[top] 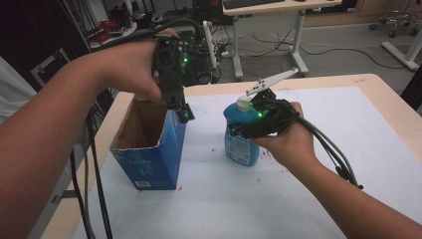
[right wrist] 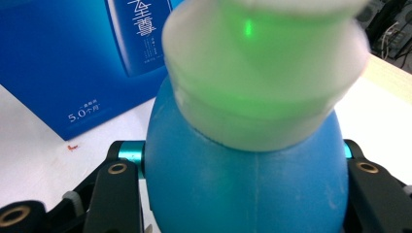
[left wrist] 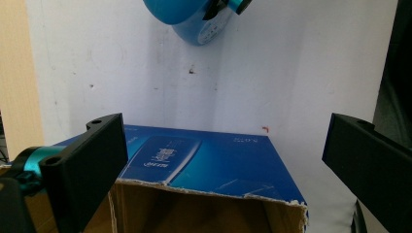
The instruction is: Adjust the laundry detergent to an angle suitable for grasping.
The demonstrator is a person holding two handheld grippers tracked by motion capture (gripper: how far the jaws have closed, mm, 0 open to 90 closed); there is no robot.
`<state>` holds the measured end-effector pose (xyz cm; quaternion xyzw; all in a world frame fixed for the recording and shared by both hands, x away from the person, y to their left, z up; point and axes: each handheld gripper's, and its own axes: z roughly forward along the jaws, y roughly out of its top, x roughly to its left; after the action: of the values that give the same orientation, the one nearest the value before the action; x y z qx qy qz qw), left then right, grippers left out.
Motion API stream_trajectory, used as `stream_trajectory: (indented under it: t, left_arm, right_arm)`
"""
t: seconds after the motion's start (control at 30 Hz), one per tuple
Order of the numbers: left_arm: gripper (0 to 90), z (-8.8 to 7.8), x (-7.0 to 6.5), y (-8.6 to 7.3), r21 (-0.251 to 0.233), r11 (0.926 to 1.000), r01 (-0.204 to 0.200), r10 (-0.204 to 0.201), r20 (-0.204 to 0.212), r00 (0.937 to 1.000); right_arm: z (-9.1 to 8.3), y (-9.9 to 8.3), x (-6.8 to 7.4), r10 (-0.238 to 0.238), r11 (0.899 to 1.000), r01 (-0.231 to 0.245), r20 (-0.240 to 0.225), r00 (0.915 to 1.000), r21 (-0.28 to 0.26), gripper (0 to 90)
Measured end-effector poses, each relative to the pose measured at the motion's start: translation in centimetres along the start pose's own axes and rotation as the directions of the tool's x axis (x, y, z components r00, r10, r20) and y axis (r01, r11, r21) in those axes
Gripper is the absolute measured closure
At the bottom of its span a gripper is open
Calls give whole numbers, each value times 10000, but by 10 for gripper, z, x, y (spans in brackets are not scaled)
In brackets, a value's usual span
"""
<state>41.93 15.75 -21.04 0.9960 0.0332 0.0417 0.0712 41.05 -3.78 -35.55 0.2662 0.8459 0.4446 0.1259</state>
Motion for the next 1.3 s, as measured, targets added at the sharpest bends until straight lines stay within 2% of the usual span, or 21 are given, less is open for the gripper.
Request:
stream_trajectory:
  t: [0.3,0.47,0.53,0.73,0.9,0.97,1.13,1.23,1.27,1.3]
  left_arm:
    - [25,0,0,1,71,10000,53,-53,30,10000]
    - [25,1,-1,2,45,10000,2,-2,32,10000]
    - [25,1,-1,3,68,10000,13,-13,47,10000]
    - [25,1,-2,4,40,10000,-9,9,51,10000]
    - [25,1,-3,5,99,9999,-69,69,83,9999]
    - [25,1,-4,5,95,9999,-64,63,89,9999]
    - [25,0,-4,5,74,10000,-53,53,76,10000]
    - [25,1,-4,6,122,9999,-55,54,71,10000]
    - [25,1,-4,6,128,9999,-70,69,79,9999]
    - [25,1,-4,6,109,9999,-71,70,77,9999]
  right_arm:
    - [-6,0,-5,-26,9999,30,-263,9997,170,437]
    - [-16,1,-7,-296,9995,298,-234,9993,102,438]
    - [-21,1,-9,-286,9996,288,-375,9989,57,439]
    - [-33,0,-14,-669,9977,673,-1079,9919,2,441]
    - [-41,1,-12,-1682,9854,1700,-1687,9712,-40,440]
    - [-44,0,-11,-1845,9824,1867,-1891,9645,-63,440]
    - [-49,-2,-8,-2325,9720,2327,-2654,9357,-311,441]
    - [-50,-2,-6,-2431,9691,2438,-3099,9192,-374,441]
    - [-50,-3,-5,-2618,9642,2612,-3290,9073,-468,441]
    - [-51,-3,-4,-2656,9629,2655,-3439,9006,-483,441]
